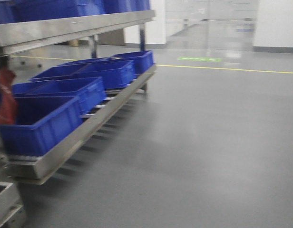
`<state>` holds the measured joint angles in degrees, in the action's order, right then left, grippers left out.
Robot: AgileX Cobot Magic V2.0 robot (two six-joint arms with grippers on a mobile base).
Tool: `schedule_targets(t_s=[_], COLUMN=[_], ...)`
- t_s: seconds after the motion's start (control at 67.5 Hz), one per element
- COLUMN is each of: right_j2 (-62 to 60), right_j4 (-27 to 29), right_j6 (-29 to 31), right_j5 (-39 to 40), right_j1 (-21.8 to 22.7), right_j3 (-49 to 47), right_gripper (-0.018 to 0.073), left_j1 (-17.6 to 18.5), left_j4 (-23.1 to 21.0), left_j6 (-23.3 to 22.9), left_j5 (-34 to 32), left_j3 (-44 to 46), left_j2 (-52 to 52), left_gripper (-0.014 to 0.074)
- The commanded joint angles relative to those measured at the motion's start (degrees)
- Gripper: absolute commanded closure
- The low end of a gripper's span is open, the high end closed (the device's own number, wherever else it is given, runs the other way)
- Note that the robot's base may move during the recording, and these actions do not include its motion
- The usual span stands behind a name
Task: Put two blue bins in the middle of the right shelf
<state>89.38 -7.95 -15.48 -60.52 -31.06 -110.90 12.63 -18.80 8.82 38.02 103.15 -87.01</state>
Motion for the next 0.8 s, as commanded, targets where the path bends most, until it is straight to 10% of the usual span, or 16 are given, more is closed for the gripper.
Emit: schedule_targets(t_s=[0.0, 0.785], right_j2=[-0.73, -0.73], right_j4=[0.84, 0.84], right_j6=[2.26, 2.26], right_j5=[2.66, 2.66], right_j1=[-0.26, -0.26], right_j3=[-0.46, -0.46], right_gripper=[0.0712, 0.0712], left_j1=[-0.05, -0.05], left_j4=[0.23, 0.23], left_j6=[-0.40, -0.40], left_j5=[-4.13, -4.41], left_j3=[0.62, 0.62], left_j2=[-0.97, -2.31], left_gripper=[0.0707, 0.0707])
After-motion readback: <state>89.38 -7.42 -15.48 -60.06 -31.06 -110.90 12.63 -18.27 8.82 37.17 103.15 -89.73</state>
